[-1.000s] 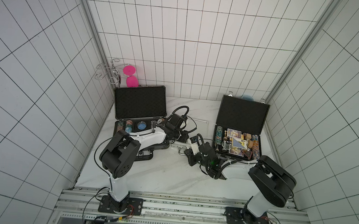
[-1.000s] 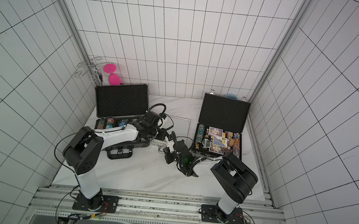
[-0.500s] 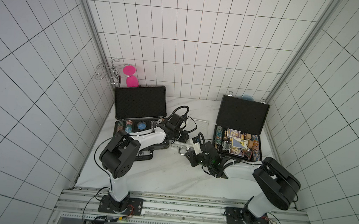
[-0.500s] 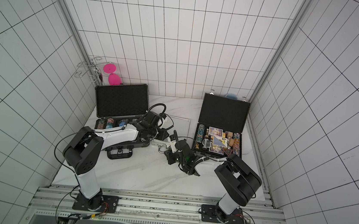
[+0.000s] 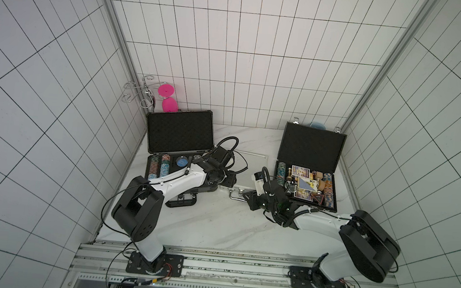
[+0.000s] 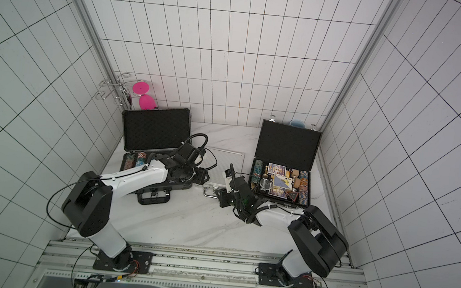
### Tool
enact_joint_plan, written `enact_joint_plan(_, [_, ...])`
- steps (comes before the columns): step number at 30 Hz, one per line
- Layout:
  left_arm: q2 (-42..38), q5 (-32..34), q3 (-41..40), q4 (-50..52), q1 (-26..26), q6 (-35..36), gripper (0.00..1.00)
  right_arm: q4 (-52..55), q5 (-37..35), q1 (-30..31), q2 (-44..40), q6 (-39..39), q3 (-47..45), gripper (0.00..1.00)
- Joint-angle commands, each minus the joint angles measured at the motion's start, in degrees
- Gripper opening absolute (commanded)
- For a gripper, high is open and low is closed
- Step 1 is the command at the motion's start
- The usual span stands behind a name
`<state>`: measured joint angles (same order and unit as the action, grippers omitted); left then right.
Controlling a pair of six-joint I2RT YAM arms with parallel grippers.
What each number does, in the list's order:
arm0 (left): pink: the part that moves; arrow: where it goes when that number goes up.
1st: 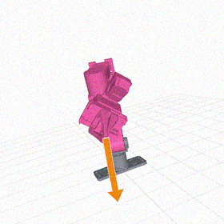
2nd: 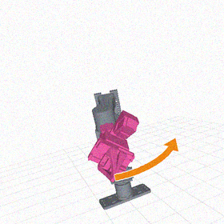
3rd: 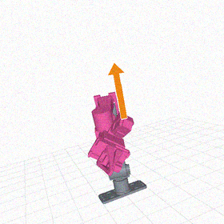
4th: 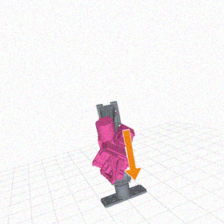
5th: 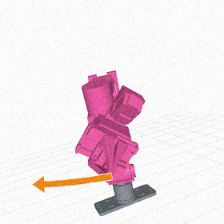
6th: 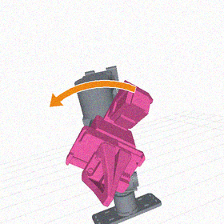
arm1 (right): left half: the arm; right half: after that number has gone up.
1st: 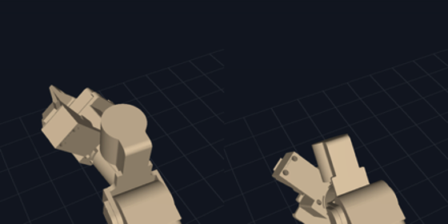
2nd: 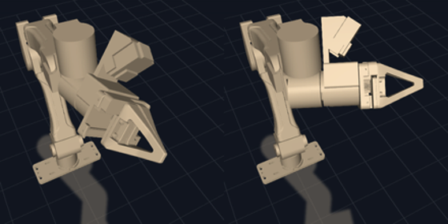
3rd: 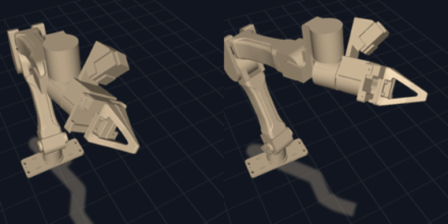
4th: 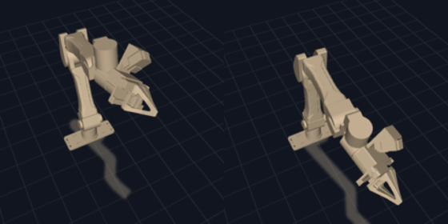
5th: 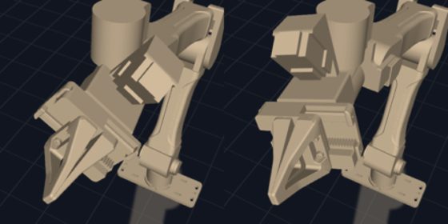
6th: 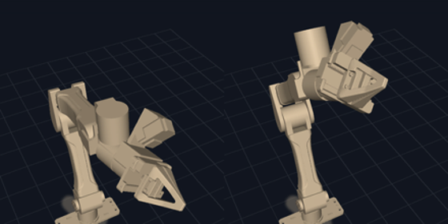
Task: Close the poker set cases
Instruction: Adjust the poker set case at the center of the board.
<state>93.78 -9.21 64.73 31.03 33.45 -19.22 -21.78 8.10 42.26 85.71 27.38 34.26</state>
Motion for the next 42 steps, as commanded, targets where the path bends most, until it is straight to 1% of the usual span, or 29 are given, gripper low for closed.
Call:
enact_joint_plan(1, [0.18, 1.74, -1.80, 1.21, -0.44, 0.04, 0.51, 2.48, 0.81, -1.54, -0.57, 4.75, -1.47, 0.24])
enact_joint_plan(7, [4.12, 2.50, -0.93, -1.22, -1.16, 0.06, 0.51, 3.61, 2.84, -1.86, -2.84, 10.81, -3.43, 0.27])
enact_joint_plan(11, [6.10, 2.66, -1.66, -1.39, -1.74, 0.41, 0.50, 3.75, 3.86, -2.00, -4.60, 14.81, -5.38, 0.33])
enact_joint_plan(13, [6.15, 2.51, -2.35, -1.62, -1.81, 0.44, 0.49, 3.56, 4.91, -2.00, -5.28, 16.45, -6.15, 0.38])
enact_joint_plan(14, [6.07, 2.49, -2.58, -1.75, -1.88, 0.42, 0.49, 3.50, 5.08, -1.99, -5.44, 17.16, -6.56, 0.39])
enact_joint_plan(18, [6.41, 1.70, -2.03, -1.76, -1.99, 0.30, 0.49, 2.25, 5.40, -1.96, -3.11, 18.18, -6.72, 0.40])
enact_joint_plan(21, [6.68, 1.57, -1.28, -1.23, -1.99, 0.59, 0.49, -1.00, 5.53, -1.51, -1.34, 19.38, -7.52, 0.41])
enact_joint_plan(23, [6.85, 1.35, -1.19, -1.28, -1.99, 0.55, 0.48, -1.05, 3.80, -1.56, 0.18, 19.38, -7.03, 0.41])
enact_joint_plan(25, [7.08, 0.96, -0.86, -1.24, -1.99, 0.57, 0.48, -1.22, 2.12, -1.83, 1.25, 20.97, -6.58, 0.42])
enact_joint_plan(27, [6.97, 0.82, -0.94, -1.31, -1.99, 0.50, 0.48, -3.49, 0.54, -1.83, 2.01, 22.10, -7.15, 0.43])
enact_joint_plan(31, [7.21, 0.12, -0.93, -1.67, -1.99, 0.05, 0.48, -9.95, 0.71, -1.82, 5.96, 23.28, -7.46, 0.44])
enact_joint_plan(34, [7.30, 0.07, -0.97, -1.76, -1.99, 0.06, 0.47, -18.20, 0.41, -1.81, 7.83, 25.08, -9.71, 0.44])
enact_joint_plan(36, [7.40, 0.07, -1.04, -1.72, -1.99, 0.15, 0.47, -20.67, -0.31, -1.82, 8.92, 25.97, -10.20, 0.44])
enact_joint_plan(40, [7.75, -0.15, -0.88, -1.93, -2.03, 0.07, 0.46, -26.23, -0.98, -1.73, 11.72, 27.92, -10.77, 0.41])
enact_joint_plan(42, [7.87, -0.24, -0.76, -1.93, -1.94, 0.06, 0.46, -29.52, -0.57, -1.64, 13.37, 28.92, -11.12, 0.36])
